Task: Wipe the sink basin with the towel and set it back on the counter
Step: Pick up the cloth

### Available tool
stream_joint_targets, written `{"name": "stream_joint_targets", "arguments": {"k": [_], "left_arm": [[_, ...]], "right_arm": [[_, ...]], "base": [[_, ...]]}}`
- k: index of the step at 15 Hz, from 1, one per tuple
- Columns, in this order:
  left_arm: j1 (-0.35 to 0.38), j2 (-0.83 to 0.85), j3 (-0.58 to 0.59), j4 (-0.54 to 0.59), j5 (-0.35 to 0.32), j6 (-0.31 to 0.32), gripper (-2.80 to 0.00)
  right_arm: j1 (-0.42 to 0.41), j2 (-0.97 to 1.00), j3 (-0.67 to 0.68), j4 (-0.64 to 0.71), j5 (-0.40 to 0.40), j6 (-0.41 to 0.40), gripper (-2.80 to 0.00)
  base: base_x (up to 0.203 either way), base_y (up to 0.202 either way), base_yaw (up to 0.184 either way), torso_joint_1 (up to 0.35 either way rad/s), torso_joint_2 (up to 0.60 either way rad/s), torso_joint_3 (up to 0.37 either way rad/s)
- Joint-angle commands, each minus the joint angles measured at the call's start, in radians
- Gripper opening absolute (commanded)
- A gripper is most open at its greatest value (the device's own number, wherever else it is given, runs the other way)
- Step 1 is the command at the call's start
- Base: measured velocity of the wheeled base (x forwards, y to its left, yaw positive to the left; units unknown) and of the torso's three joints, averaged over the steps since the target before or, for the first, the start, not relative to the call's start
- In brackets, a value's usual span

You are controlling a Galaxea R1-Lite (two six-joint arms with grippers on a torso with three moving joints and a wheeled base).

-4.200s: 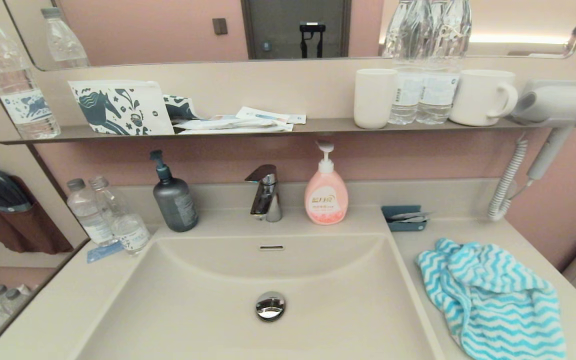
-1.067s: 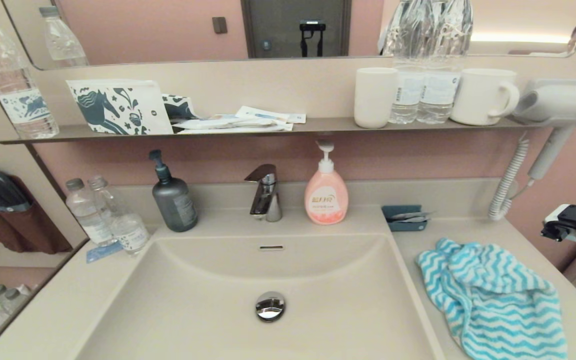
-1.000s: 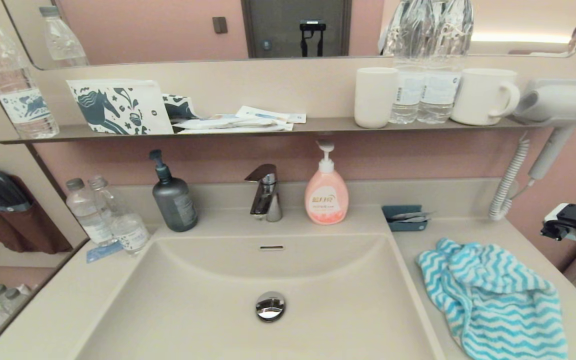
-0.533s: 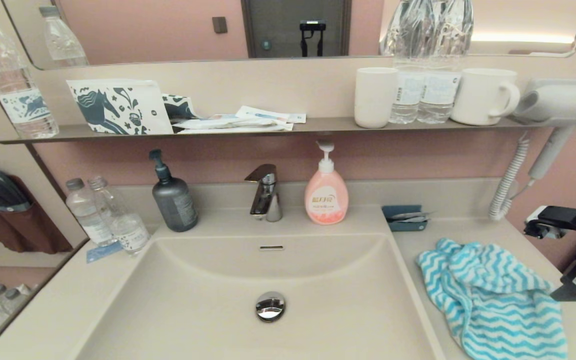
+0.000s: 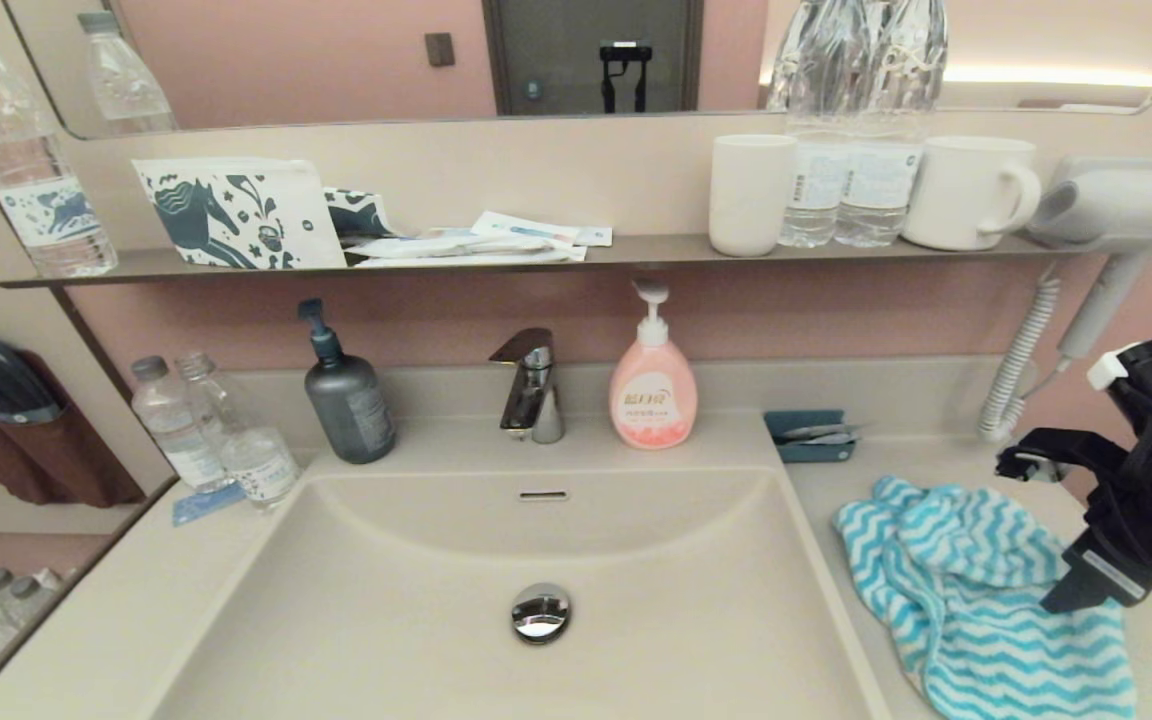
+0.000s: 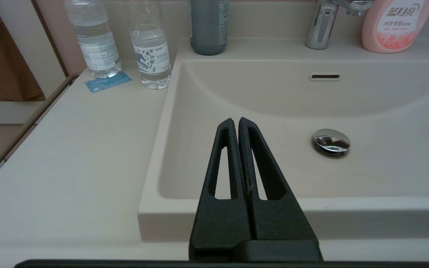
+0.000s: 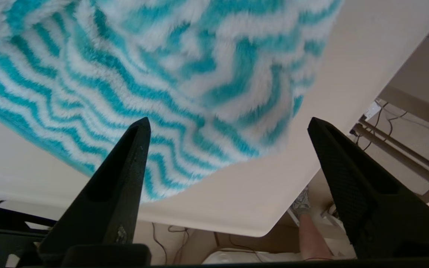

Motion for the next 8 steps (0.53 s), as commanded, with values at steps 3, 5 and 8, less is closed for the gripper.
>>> {"name": "stream_joint_targets", "arguments": {"k": [3, 5, 8], "left_arm": [[0.001, 0.001, 0.0, 0.0, 0.001, 0.0, -2.8], [0.0, 0.001, 0.001, -0.001, 0.001, 0.0, -2.8], [0.001, 0.001, 0.0, -0.001, 0.001, 0.0, -2.8]], "right_arm": [[-0.004, 0.088, -0.04, 0.001, -0.021, -0.023, 0.0], [-0.001, 0.133, -0.047, -0.004, -0.028, -0.025, 0.0], [0.002, 0.187, -0.062, -0.006, -0.027, -0.024, 0.0]], "base": [[0.0, 0.0, 0.0, 0.0, 0.0, 0.0], [0.0, 0.0, 0.0, 0.0, 0.0, 0.0], [0.0, 0.0, 0.0, 0.0, 0.0, 0.0]]}}
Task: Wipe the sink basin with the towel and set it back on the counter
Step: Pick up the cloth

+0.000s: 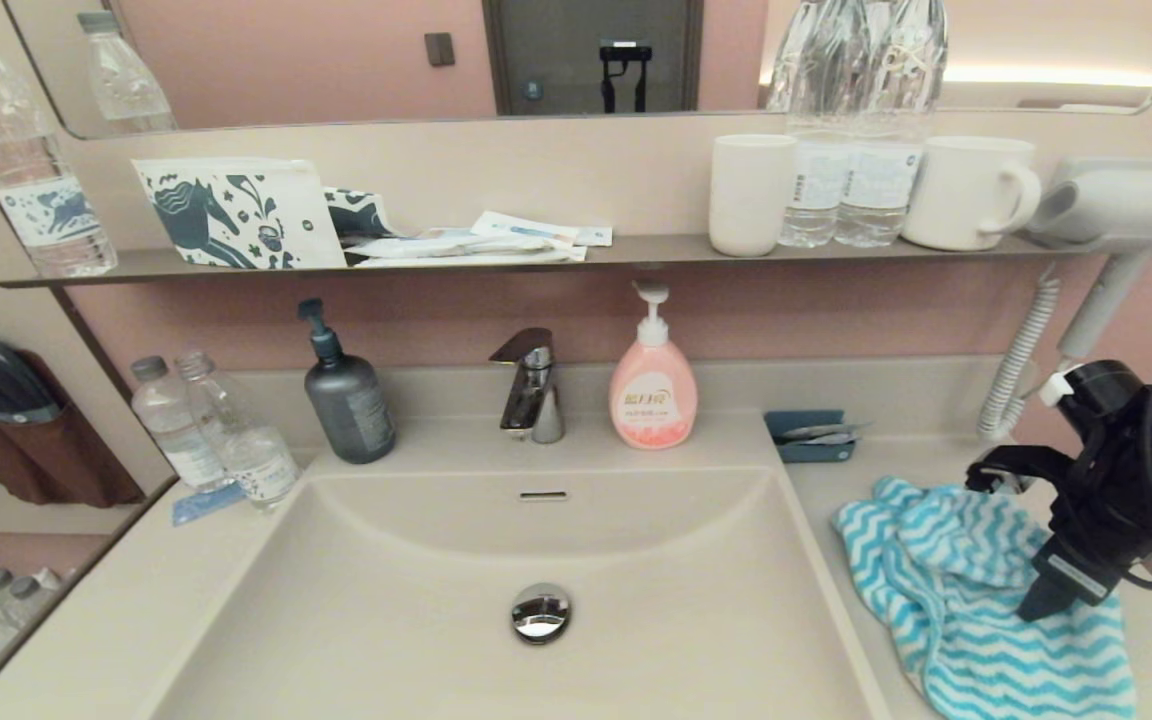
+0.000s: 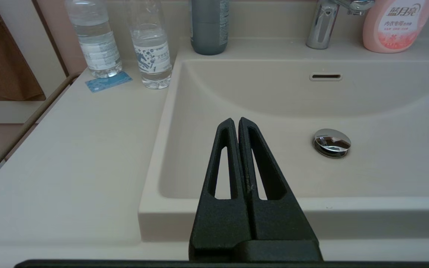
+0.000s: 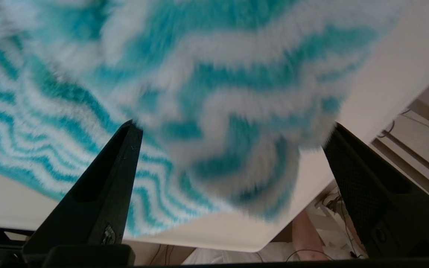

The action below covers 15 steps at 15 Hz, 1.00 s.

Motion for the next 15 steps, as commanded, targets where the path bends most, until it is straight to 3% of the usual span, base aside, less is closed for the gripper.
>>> {"name": "stream_joint_targets", "arguments": {"k": [1, 5, 6, 15], "left_arm": [[0.0, 0.001, 0.0, 0.0, 0.001, 0.0, -2.8], [-0.001, 0.001, 0.0, -0.001, 0.001, 0.0, -2.8], [0.0, 0.001, -0.001, -0.001, 0.001, 0.0, -2.8], [0.0, 0.001, -0.001, -0.001, 0.001, 0.0, -2.8]], "right_arm": [[0.005, 0.053, -0.008, -0.001, 0.003, -0.002, 0.0], [0.038, 0.096, 0.001, -0.029, 0.074, 0.021, 0.0], [0.044, 0.097, 0.003, -0.027, 0.078, 0.023, -2.8], [0.027, -0.033, 0.024, 0.021, 0.103, 0.026, -2.8]], "base": [[0.0, 0.0, 0.0, 0.0, 0.0, 0.0], [0.0, 0.0, 0.0, 0.0, 0.0, 0.0], [0.0, 0.0, 0.0, 0.0, 0.0, 0.0], [0.0, 0.0, 0.0, 0.0, 0.0, 0.0]]}}
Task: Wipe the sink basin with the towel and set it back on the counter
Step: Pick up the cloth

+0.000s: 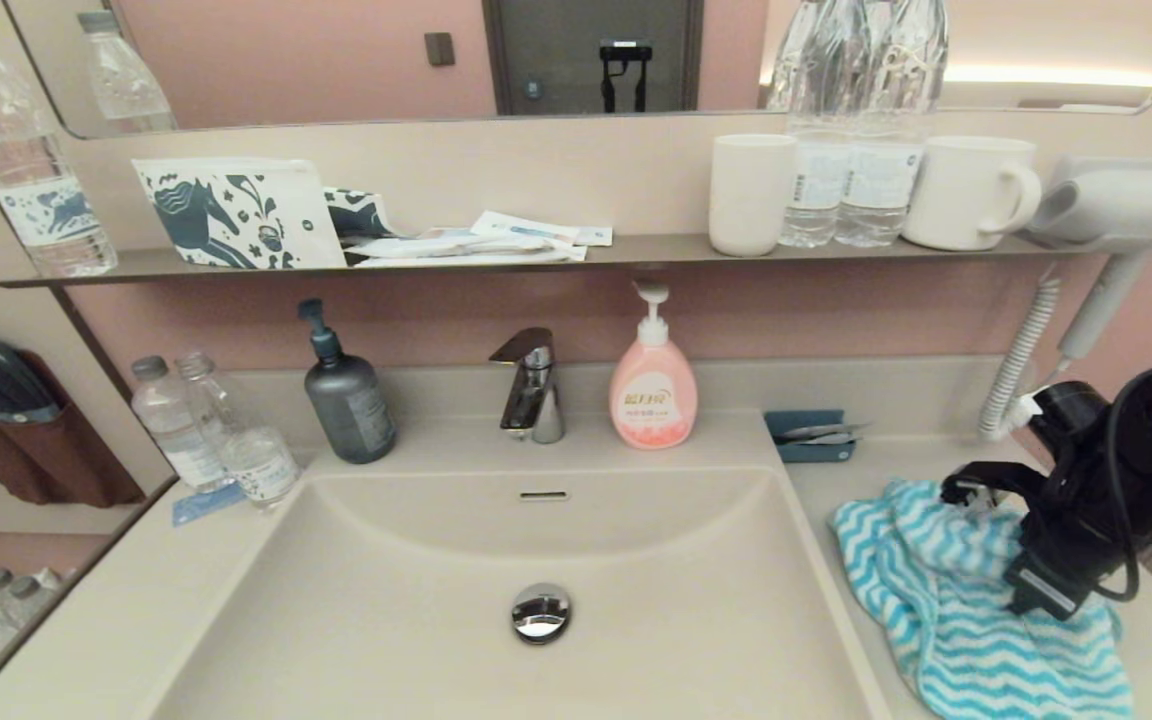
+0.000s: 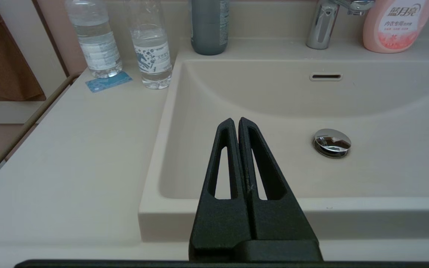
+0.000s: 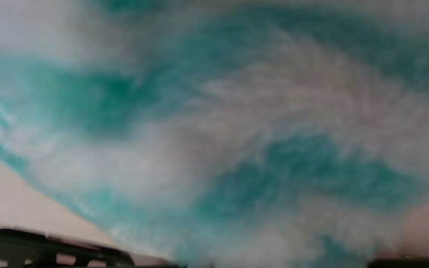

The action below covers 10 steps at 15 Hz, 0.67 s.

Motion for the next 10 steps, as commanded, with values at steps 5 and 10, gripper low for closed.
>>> {"name": "stream_joint_targets", "arguments": {"k": [5, 10], "left_arm": [[0.0, 0.001, 0.0, -0.001, 0.0, 0.0, -2.8], [-0.001, 0.001, 0.001, 0.001, 0.0, 0.0, -2.8]], "right_arm": [[-0.003, -0.249, -0.025, 0.157, 0.085, -0.009, -2.8], [0.067, -0.361, -0.235, 0.355, 0.199, 0.025, -2.8]], "base": [[0.0, 0.0, 0.0, 0.0, 0.0, 0.0], [0.0, 0.0, 0.0, 0.0, 0.0, 0.0]]}}
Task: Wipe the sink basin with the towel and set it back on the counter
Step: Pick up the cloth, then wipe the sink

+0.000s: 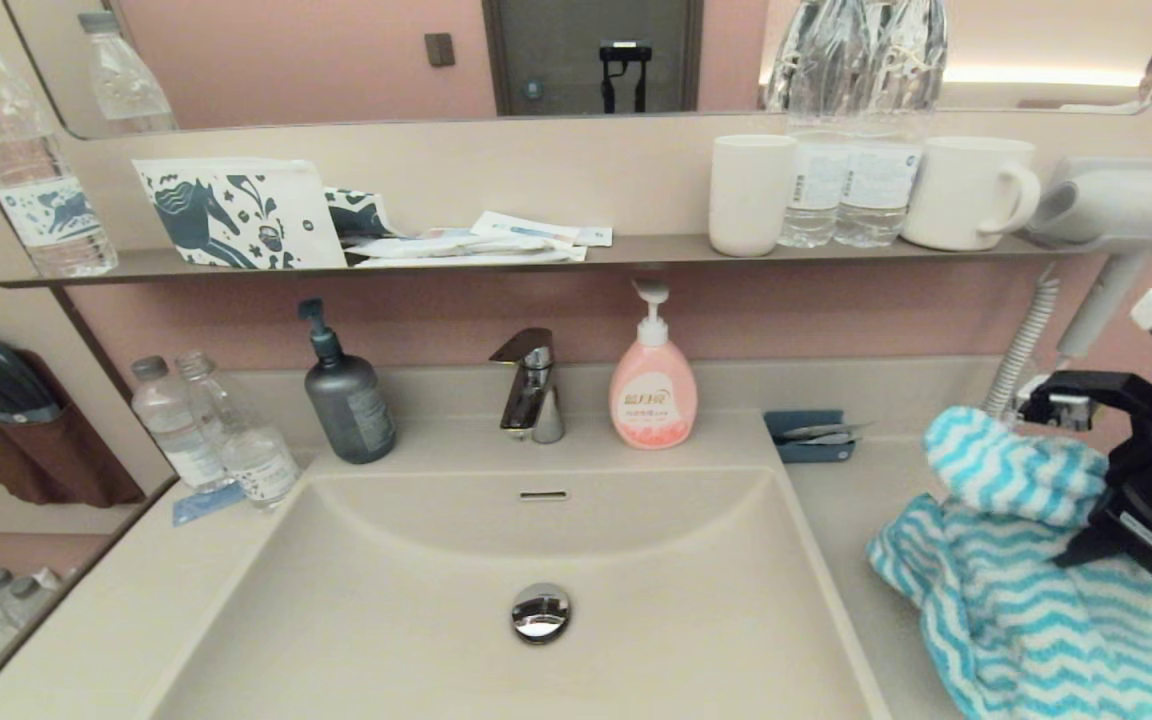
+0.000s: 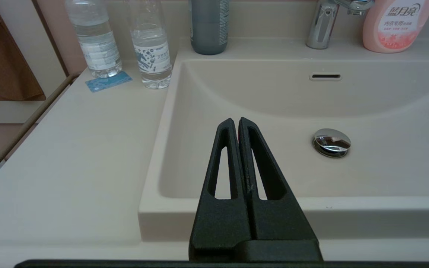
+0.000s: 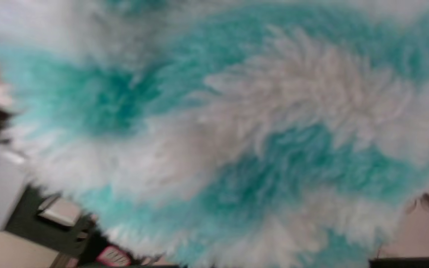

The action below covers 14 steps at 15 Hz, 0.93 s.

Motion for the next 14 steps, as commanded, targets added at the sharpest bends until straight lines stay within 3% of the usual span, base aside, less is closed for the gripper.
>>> {"name": "stream_joint_targets", "arguments": {"k": [1, 7, 9, 14], "left_arm": [[0.0, 0.001, 0.0, -0.001, 0.0, 0.0, -2.8], [-0.001, 0.001, 0.001, 0.0, 0.0, 0.001, -2.8], [0.0, 0.001, 0.0, -0.001, 0.0, 0.0, -2.8], [0.0, 0.001, 0.0, 0.0, 0.0, 0.0, -2.8]], "right_arm": [[0.057, -0.058, -0.123, 0.054, 0.042, 0.059, -2.8], [0.393, -0.066, -0.294, 0.056, 0.076, 0.383, -2.8], [0.498, -0.05, -0.315, -0.034, 0.073, 0.494, -2.8], [0.685, 0.106, -0.321, -0.183, 0.002, 0.627, -2.8]], "base": [[0.0, 0.0, 0.0, 0.0, 0.0, 0.0], [0.0, 0.0, 0.0, 0.0, 0.0, 0.0], [0.0, 0.0, 0.0, 0.0, 0.0, 0.0], [0.0, 0.0, 0.0, 0.0, 0.0, 0.0]]}}
